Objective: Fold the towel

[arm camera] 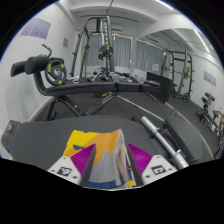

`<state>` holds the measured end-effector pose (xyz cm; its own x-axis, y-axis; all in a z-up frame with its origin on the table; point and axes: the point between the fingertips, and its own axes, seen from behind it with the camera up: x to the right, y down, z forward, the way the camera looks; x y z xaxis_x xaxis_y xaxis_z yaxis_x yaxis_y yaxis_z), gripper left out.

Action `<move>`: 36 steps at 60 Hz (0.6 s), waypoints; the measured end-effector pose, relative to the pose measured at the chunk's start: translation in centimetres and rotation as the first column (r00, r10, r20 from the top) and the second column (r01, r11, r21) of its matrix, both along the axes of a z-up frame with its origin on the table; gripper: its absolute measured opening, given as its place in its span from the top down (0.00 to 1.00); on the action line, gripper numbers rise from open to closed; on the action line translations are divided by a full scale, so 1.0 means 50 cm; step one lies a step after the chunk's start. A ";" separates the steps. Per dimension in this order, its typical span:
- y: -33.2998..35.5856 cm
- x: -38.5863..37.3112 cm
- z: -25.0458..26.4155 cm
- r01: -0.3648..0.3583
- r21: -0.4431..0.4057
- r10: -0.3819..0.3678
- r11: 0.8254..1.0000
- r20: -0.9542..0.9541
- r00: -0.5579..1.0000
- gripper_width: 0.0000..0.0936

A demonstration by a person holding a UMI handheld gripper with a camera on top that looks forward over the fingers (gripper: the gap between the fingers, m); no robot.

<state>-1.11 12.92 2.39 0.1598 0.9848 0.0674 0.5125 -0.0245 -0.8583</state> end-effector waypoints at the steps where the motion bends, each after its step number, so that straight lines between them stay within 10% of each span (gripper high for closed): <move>1: 0.005 0.006 0.010 0.008 0.012 -0.008 1.000 0.001 1.000 0.20; 2: 0.003 0.011 0.022 0.007 0.020 -0.007 1.000 -0.002 1.000 0.07; 36: -0.148 0.565 0.380 -0.036 0.018 0.037 0.999 -0.072 0.997 0.09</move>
<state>27.14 5.51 21.36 0.1291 0.9889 0.0730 0.4497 0.0072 -0.8931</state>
